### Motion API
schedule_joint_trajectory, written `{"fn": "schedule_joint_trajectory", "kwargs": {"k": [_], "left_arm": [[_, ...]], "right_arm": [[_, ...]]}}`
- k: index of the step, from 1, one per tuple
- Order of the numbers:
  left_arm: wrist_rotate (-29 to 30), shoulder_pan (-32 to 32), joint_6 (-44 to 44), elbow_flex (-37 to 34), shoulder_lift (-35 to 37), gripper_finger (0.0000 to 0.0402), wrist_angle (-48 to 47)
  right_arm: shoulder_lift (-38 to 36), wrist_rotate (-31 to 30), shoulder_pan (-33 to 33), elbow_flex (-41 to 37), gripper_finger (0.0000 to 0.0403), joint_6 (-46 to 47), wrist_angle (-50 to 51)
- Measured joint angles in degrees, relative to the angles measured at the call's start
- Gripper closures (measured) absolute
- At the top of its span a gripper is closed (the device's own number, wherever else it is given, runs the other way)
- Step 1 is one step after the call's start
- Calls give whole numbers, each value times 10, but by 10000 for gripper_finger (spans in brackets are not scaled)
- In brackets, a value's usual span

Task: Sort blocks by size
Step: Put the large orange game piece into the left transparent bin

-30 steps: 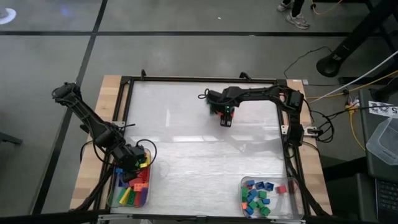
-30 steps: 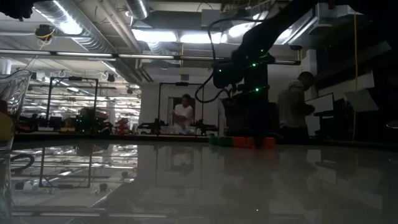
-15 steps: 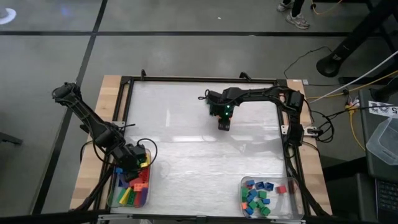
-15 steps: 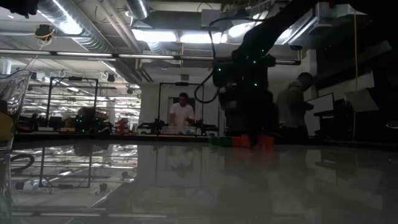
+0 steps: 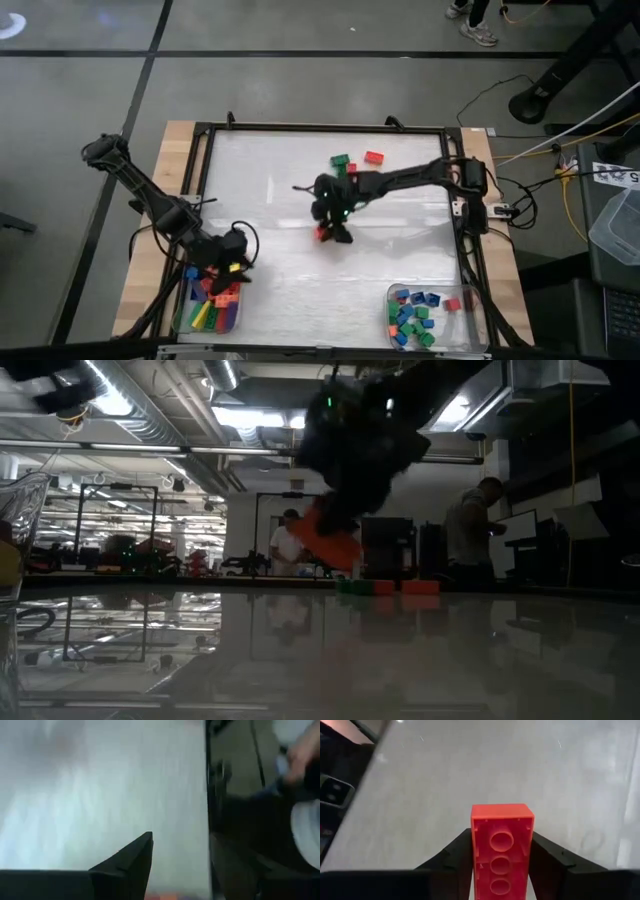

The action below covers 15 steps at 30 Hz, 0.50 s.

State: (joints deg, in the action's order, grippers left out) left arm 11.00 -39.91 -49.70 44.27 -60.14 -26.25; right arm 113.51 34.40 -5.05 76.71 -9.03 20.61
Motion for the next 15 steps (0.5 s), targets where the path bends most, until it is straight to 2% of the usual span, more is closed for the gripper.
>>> {"fn": "schedule_joint_trajectory", "kwargs": {"k": [6,11,15], "left_arm": [[147,31,277,0,-10,217,112],[156,55,511,0,-58,217,191],[155,65,639,0,-104,217,237]], "right_arm": [[0,-1,56,0,244,45,-133],[0,-2,86,0,250,83,-228],[0,-2,97,0,247,124,-280]]}}
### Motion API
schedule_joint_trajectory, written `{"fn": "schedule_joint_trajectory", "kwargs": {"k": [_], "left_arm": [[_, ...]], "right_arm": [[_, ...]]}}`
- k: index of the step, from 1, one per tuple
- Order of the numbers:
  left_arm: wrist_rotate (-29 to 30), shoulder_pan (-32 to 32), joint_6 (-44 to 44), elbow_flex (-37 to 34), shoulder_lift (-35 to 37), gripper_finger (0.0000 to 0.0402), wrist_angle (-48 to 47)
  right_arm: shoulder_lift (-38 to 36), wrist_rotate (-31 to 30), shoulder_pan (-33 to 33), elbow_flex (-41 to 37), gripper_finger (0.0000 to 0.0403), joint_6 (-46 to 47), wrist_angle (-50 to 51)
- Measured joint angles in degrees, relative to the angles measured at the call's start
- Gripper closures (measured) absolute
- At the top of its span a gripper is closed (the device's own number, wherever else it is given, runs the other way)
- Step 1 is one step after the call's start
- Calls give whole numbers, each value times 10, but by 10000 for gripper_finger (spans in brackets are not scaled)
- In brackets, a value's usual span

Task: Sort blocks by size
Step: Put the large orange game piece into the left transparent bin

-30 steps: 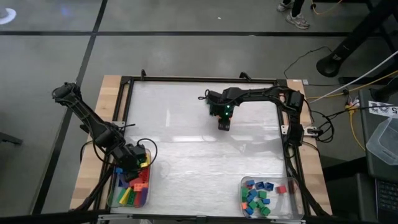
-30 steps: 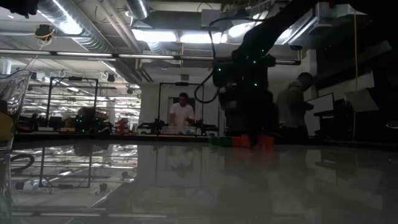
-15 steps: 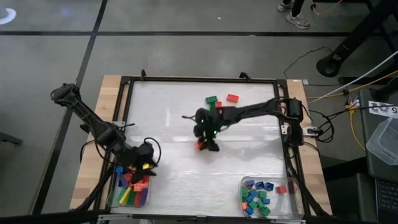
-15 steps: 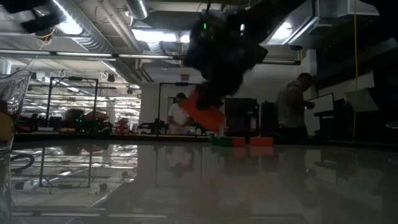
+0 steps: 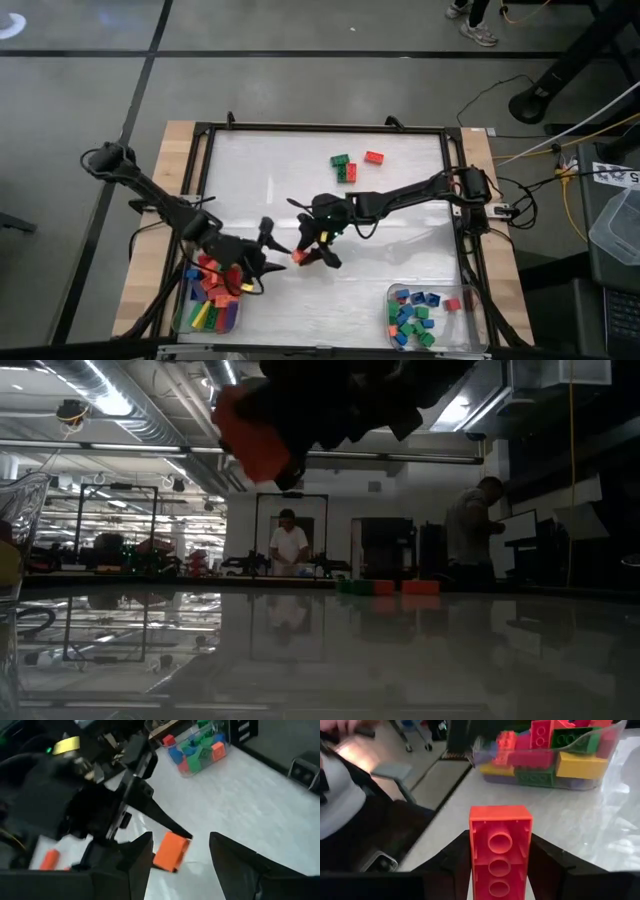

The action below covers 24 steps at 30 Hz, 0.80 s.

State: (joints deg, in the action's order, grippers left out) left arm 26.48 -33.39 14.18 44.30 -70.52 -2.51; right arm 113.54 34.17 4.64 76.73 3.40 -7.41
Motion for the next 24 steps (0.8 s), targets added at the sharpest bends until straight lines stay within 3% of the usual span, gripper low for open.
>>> {"fn": "schedule_joint_trajectory", "kwargs": {"k": [6,15,20,24], "left_arm": [[-1,16,72,0,-52,218,65],[-45,46,20,0,-72,218,60],[-52,59,12,0,-72,218,60],[-101,71,12,0,-72,218,60]], "right_arm": [[0,0,-2,0,247,75,-21],[0,1,-1,0,247,132,-21],[0,34,-1,0,248,133,-22],[0,37,-1,0,248,133,-22]]}}
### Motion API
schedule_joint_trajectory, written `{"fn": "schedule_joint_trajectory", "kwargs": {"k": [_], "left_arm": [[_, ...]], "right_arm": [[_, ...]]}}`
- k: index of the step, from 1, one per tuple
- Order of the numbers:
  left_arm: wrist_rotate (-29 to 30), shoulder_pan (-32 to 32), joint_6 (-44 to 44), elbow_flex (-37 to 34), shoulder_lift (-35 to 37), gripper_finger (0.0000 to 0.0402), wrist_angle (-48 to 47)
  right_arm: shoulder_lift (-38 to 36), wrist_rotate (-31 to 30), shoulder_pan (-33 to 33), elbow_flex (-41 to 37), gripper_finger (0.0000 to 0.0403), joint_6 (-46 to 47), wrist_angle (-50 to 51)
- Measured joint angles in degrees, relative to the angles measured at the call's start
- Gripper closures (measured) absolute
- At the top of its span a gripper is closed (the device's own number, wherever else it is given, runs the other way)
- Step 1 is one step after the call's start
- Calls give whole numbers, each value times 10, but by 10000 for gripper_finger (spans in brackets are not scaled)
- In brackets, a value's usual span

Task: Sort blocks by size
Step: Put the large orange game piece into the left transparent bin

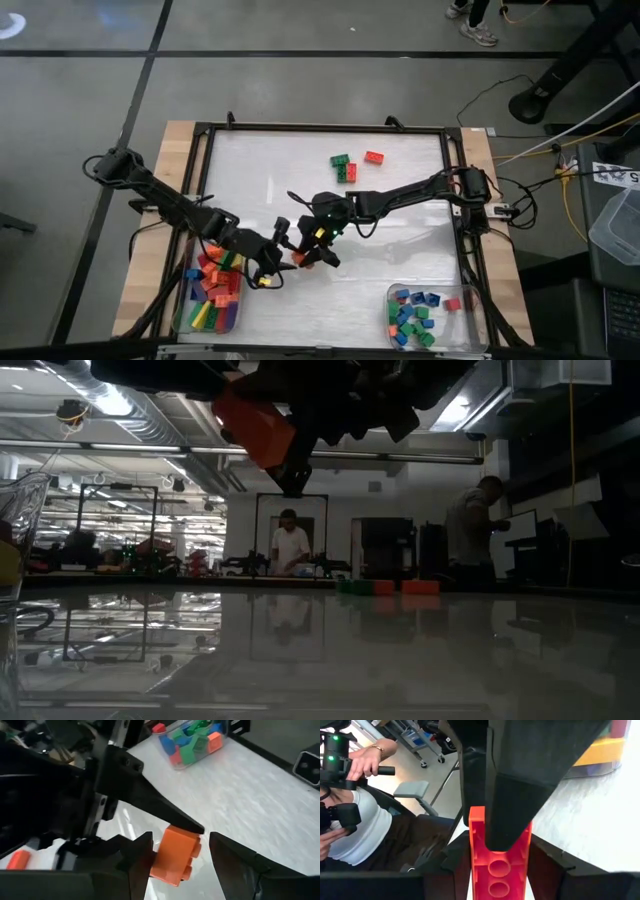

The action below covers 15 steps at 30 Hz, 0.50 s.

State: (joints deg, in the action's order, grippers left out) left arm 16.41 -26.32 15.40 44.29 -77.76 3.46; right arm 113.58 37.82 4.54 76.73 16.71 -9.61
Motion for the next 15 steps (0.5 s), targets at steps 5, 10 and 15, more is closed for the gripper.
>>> {"fn": "schedule_joint_trajectory", "kwargs": {"k": [5,10,15], "left_arm": [[-10,11,0,0,0,218,-10],[-16,22,2,-1,0,222,-13],[-31,25,32,-1,0,276,-14]], "right_arm": [[0,5,0,0,248,0,-6],[0,7,0,0,248,0,-9],[0,8,0,0,248,0,-10]]}}
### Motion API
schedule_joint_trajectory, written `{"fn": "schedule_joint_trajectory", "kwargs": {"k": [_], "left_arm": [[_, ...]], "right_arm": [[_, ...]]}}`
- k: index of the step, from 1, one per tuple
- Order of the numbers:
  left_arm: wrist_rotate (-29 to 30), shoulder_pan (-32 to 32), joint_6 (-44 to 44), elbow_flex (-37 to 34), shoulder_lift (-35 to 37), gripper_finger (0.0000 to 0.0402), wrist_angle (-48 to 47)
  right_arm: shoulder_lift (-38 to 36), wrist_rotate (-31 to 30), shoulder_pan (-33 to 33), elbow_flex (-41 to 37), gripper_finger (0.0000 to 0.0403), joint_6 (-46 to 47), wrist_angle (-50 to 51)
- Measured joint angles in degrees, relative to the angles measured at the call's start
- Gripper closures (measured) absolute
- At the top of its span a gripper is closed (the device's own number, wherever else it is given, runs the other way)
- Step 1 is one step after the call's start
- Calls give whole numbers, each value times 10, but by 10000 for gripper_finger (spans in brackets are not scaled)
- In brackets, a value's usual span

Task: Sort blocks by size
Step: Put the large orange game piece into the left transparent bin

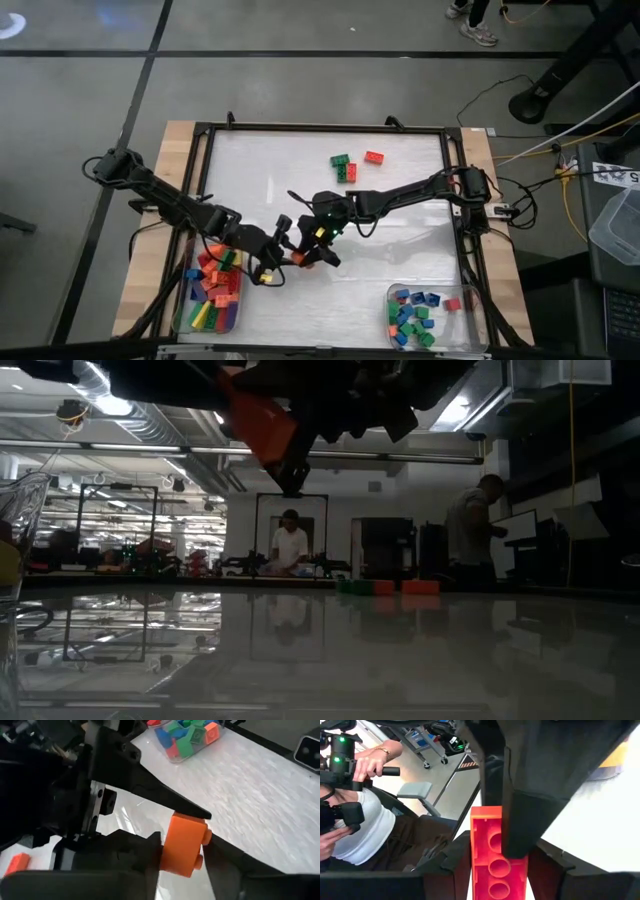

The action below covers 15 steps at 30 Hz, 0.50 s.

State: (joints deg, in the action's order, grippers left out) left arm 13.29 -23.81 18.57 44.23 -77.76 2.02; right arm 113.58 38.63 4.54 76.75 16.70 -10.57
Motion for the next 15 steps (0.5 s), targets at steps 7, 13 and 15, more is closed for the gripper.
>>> {"fn": "schedule_joint_trajectory", "kwargs": {"k": [7,13,15], "left_arm": [[-1,-1,36,0,0,320,-5],[5,-3,-5,0,9,320,-13],[6,-5,-30,0,13,320,-21]], "right_arm": [[0,-30,1,0,241,1,-2],[0,-59,1,0,205,-2,-22],[0,-67,0,6,189,-2,-15]]}}
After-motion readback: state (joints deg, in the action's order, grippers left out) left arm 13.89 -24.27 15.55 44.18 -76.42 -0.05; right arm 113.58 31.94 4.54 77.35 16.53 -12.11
